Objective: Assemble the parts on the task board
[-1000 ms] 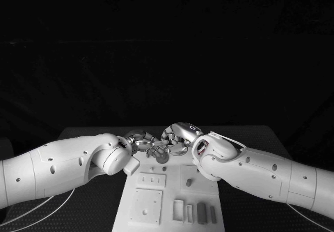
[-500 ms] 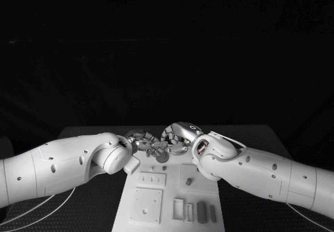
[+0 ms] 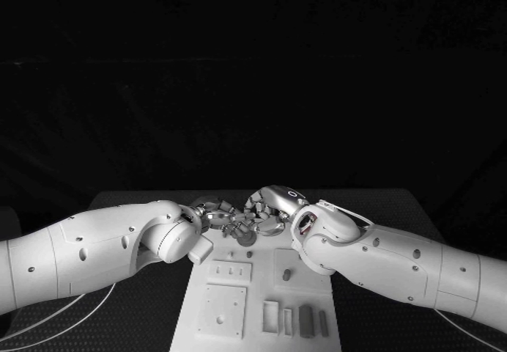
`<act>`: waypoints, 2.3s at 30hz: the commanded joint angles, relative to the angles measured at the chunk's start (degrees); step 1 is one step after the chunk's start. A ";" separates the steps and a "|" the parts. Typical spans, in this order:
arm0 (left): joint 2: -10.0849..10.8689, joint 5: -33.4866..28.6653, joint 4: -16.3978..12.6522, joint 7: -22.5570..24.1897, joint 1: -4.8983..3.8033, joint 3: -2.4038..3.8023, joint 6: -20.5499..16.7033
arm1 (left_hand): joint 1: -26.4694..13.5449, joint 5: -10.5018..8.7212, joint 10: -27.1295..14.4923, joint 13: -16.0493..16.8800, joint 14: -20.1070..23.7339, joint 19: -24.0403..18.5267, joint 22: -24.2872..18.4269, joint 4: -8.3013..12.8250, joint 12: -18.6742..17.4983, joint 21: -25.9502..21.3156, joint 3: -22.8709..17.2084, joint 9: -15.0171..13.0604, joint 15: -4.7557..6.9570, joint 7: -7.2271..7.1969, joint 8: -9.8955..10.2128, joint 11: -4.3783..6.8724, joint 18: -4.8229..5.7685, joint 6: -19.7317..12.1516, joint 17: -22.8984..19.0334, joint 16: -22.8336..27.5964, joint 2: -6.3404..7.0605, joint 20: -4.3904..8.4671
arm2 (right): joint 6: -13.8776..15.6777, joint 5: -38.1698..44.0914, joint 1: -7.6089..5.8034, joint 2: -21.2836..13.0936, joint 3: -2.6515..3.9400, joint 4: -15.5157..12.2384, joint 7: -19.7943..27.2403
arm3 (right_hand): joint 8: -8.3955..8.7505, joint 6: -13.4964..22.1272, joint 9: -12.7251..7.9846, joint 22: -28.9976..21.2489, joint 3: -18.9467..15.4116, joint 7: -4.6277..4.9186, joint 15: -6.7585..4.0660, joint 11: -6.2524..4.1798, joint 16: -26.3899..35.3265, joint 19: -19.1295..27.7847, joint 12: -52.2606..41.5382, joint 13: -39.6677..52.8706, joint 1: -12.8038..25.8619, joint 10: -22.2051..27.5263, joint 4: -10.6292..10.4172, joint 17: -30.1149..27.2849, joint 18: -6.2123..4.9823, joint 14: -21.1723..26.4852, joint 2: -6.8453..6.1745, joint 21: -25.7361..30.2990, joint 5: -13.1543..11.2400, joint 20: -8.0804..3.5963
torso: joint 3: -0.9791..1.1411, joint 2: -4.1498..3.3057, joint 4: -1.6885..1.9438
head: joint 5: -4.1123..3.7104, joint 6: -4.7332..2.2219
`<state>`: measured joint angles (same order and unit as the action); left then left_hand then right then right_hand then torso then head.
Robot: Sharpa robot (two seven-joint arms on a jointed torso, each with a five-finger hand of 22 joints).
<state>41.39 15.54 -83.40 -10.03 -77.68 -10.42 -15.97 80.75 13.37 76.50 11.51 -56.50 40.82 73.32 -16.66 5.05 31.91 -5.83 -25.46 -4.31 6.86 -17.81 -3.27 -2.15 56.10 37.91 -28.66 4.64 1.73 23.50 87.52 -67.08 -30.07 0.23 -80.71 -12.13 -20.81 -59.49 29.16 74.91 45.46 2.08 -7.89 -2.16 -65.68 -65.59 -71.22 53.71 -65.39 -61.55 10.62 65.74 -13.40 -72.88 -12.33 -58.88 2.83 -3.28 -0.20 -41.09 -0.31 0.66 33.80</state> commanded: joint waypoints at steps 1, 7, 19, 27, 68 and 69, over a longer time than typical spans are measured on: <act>-0.48 -1.34 -0.46 0.69 -0.32 0.35 0.09 | -1.60 3.51 0.32 0.16 -0.02 -0.61 -0.13 0.07 -0.37 0.42 -0.15 0.11 0.30 0.18 0.22 -0.04 -0.42 0.13 -0.07 -0.26 1.01 -0.04 | -1.46 0.18 0.48 0.43 -0.26 -0.29 0.87 | -0.47 -2.81 1.00 0.48 0.25 2.07 -0.20 0.01 -0.18 -0.40 -0.09 -0.10 -0.28 -0.24 0.06 -0.08 -1.60 -0.05 0.39 -0.37 -0.03 -0.07 | 0.01 -0.01 -0.03 | -0.02 0.10; -0.54 -2.71 -0.45 0.15 -0.32 0.35 -0.49 | -3.71 14.04 1.26 1.11 -0.23 -1.23 -0.24 0.42 0.11 0.73 -1.80 -0.43 0.35 -0.11 -0.19 0.37 -0.39 0.72 0.14 -0.76 2.43 -0.08 | -1.39 0.40 0.56 0.52 -0.27 -0.22 0.75 | -0.47 -2.84 1.02 0.48 0.29 2.06 -0.21 0.00 -0.18 -0.44 -0.09 -0.11 -0.29 -0.28 0.08 -0.09 -1.60 -0.08 0.40 -0.38 -0.03 -0.09 | 0.01 -0.05 0.00 | -0.04 0.25; -0.56 -2.56 -0.54 -0.25 -0.30 0.34 -0.16 | -2.12 19.51 2.17 3.43 -0.31 -1.99 -0.34 2.70 1.11 1.02 -3.45 -1.84 0.73 -1.04 -1.18 1.23 0.18 1.94 0.98 -2.35 2.04 0.27 | -1.59 0.46 0.74 0.63 -0.30 0.15 0.66 | -0.47 -2.86 1.04 0.47 0.34 2.04 -0.22 -0.01 -0.18 -0.47 -0.08 -0.12 -0.28 -0.31 0.10 -0.10 -1.60 -0.12 0.41 -0.39 -0.03 -0.10 | 0.03 0.00 -0.01 | -0.10 0.47; -0.56 -2.17 -0.64 -0.87 -0.28 0.34 0.66 | -2.30 20.98 1.66 4.57 0.25 -2.72 -0.56 5.45 1.12 0.92 -4.68 -2.35 0.54 -0.84 -1.07 1.02 0.63 1.70 1.01 -2.63 2.58 0.13 | -1.78 0.55 0.75 0.75 -0.30 0.29 0.49 | -0.46 -2.88 1.06 0.47 0.38 2.04 -0.23 -0.02 -0.17 -0.50 -0.08 -0.13 -0.27 -0.34 0.12 -0.12 -1.60 -0.15 0.41 -0.39 -0.03 -0.11 | -0.02 -0.03 0.02 | -0.27 0.54; -0.46 1.13 -0.24 -5.36 0.04 0.34 2.53 | -25.88 17.81 0.86 12.54 0.28 -4.21 -0.68 31.35 3.33 4.38 -22.02 -6.04 0.78 -1.05 -0.61 1.46 1.49 2.96 0.47 -5.59 1.80 0.38 | -1.67 1.00 0.84 0.69 -0.30 0.53 0.35 | -0.44 -2.97 1.14 0.46 0.53 2.00 -0.26 -0.06 -0.16 -0.61 -0.04 -0.18 -0.22 -0.47 0.21 -0.17 -1.60 -0.28 0.40 -0.42 -0.03 -0.15 | -0.01 -0.05 0.01 | -0.64 1.15; -0.46 1.13 -0.19 -5.36 0.05 0.34 2.54 | -25.87 17.81 0.85 12.56 0.28 -4.21 -0.68 31.36 3.35 4.39 -22.04 -6.05 0.79 -1.05 -0.62 1.46 1.49 2.96 0.47 -5.60 1.77 0.39 | -1.68 1.00 0.85 0.70 -0.30 0.55 0.35 | -0.44 -2.97 1.14 0.46 0.53 2.00 -0.26 -0.06 -0.16 -0.61 -0.04 -0.18 -0.22 -0.47 0.21 -0.17 -1.60 -0.28 0.40 -0.42 -0.03 -0.15 | -0.02 -0.05 0.01 | -0.64 1.15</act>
<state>41.13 16.31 -83.29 -15.98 -77.57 -10.23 -15.08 55.48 31.45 77.69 24.00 -56.09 36.84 72.67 14.32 8.17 36.15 -27.77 -31.46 -3.68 5.72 -18.20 -2.03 -1.73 58.65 38.33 -33.94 6.49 1.84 22.88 87.90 -66.34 -29.46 -0.01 -80.27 -11.88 -20.83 -59.76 29.63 74.95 45.65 1.91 -7.75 -2.15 -65.68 -65.89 -71.22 53.61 -65.61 -61.54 10.73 65.66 -13.40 -72.98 -12.38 -59.12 2.60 -3.37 -0.20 -41.14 -0.30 0.05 34.93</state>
